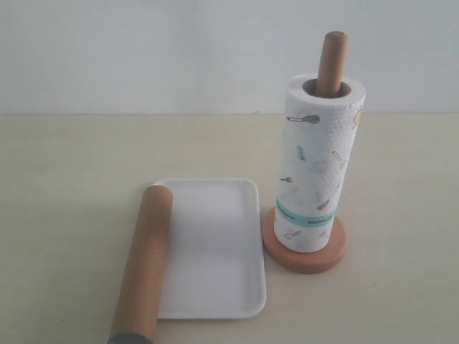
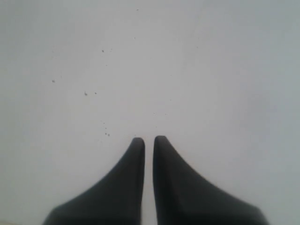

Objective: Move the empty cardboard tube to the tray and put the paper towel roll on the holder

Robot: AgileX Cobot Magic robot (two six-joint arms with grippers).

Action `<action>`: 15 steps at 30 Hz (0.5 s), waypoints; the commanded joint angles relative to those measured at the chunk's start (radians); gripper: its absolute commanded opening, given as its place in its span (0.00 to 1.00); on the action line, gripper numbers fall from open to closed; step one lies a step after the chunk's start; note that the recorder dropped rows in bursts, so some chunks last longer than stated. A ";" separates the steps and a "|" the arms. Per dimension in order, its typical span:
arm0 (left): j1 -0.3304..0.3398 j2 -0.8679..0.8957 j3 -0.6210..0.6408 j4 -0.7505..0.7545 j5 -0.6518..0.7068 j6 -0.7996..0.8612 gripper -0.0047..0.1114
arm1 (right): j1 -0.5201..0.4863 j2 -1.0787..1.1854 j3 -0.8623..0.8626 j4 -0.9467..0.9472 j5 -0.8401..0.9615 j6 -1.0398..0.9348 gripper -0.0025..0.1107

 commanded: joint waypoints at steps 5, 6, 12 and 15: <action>0.004 -0.006 0.005 -0.369 0.085 0.307 0.09 | -0.007 -0.004 -0.001 -0.003 -0.010 -0.002 0.02; 0.004 -0.006 0.005 -0.458 0.132 0.545 0.09 | -0.007 -0.004 -0.001 -0.003 -0.010 -0.002 0.02; 0.004 -0.006 0.045 -1.056 0.271 1.547 0.09 | -0.007 -0.004 -0.001 -0.003 -0.010 -0.002 0.02; 0.004 -0.006 0.095 -1.173 0.226 1.732 0.09 | -0.007 -0.004 -0.001 -0.003 -0.010 -0.002 0.02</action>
